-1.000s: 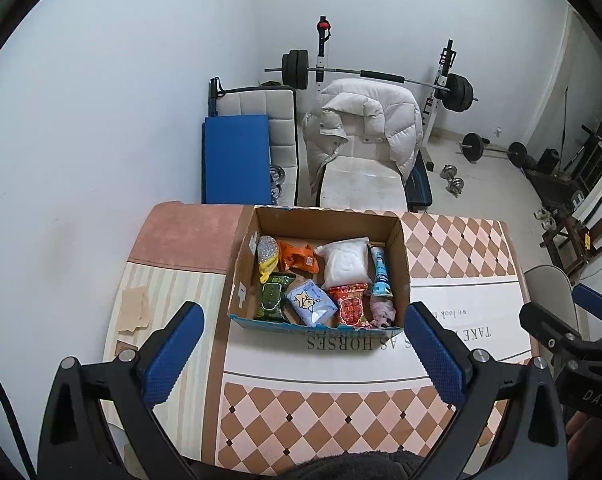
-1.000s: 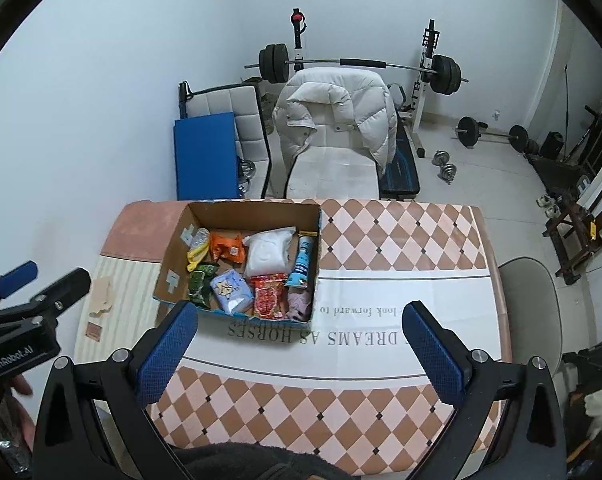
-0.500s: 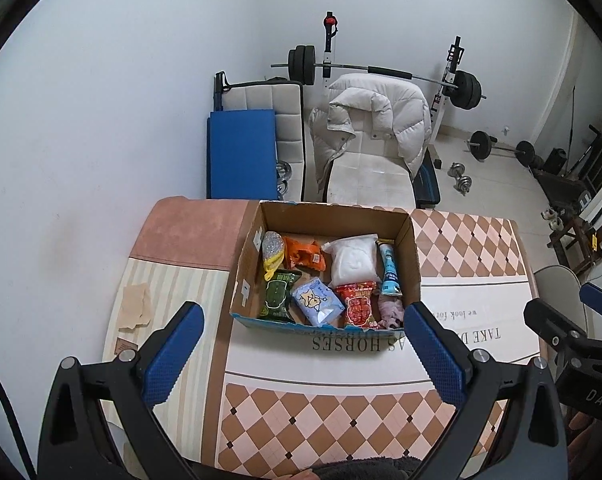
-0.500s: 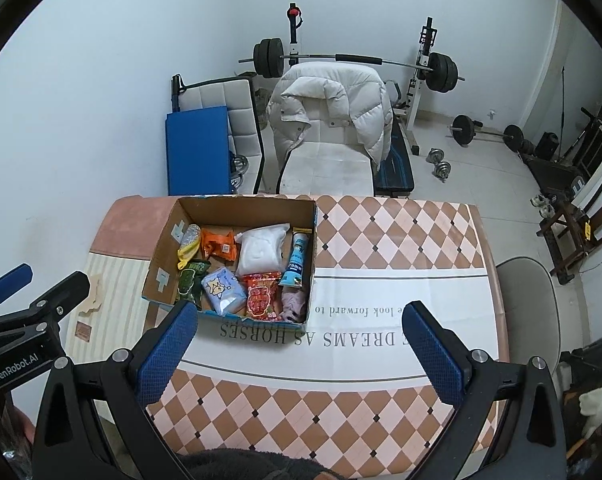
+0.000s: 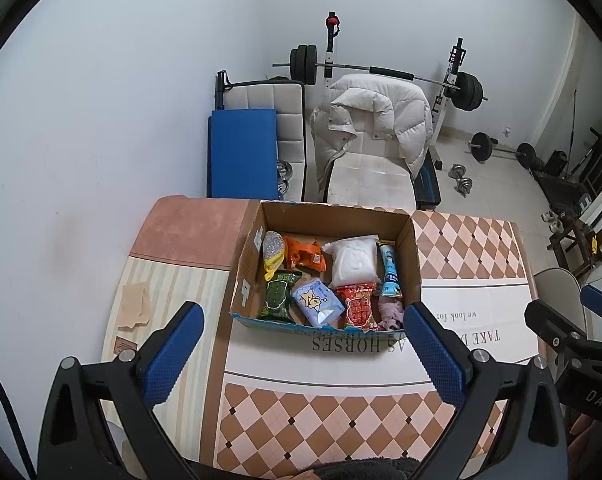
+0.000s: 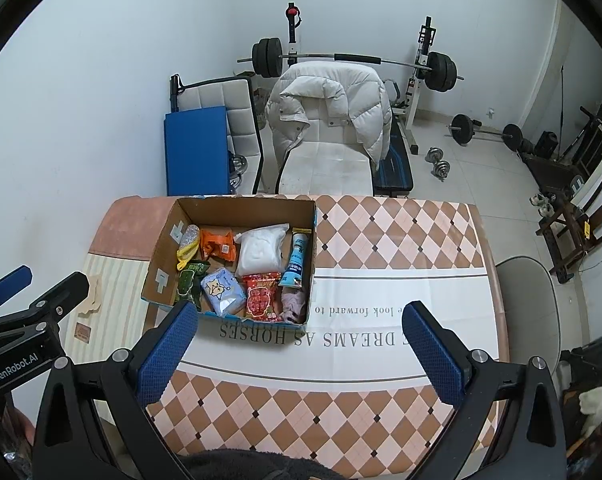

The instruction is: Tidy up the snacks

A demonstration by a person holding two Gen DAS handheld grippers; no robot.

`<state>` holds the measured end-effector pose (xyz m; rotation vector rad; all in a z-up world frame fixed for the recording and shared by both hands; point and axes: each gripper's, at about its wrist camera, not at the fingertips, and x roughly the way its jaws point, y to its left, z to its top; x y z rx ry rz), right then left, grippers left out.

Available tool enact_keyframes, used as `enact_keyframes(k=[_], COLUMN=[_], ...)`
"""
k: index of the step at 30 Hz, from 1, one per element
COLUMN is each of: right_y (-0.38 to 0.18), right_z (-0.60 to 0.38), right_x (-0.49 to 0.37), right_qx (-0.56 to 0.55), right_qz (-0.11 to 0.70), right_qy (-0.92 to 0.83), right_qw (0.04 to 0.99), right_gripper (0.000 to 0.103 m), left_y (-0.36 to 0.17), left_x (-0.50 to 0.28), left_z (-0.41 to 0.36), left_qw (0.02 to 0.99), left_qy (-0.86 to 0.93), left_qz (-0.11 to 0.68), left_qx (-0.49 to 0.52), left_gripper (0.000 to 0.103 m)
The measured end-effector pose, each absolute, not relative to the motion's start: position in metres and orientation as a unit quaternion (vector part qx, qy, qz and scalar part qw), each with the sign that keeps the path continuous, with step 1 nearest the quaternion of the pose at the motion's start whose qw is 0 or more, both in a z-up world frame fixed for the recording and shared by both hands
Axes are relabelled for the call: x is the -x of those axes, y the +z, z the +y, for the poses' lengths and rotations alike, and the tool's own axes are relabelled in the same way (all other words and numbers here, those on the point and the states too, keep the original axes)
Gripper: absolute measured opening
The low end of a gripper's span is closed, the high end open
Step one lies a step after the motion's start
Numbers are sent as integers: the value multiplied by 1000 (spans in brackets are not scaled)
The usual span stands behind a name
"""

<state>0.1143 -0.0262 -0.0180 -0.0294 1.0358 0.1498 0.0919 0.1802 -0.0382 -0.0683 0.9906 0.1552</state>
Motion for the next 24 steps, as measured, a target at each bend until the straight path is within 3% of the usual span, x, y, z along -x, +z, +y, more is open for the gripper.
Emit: enact_keyframes(k=[24], right_y=[-15], right_z=[-30], right_x=[-112], right_qx=[13], right_qz=[493], right_qy=[67], right_qw=[867], right_gripper=[103], left_y=[-35], left_x=[-92], left_z=[177], left_qw=[875], left_qy=[72], left_qz=[478], left_qx=[35], left_gripper=[102])
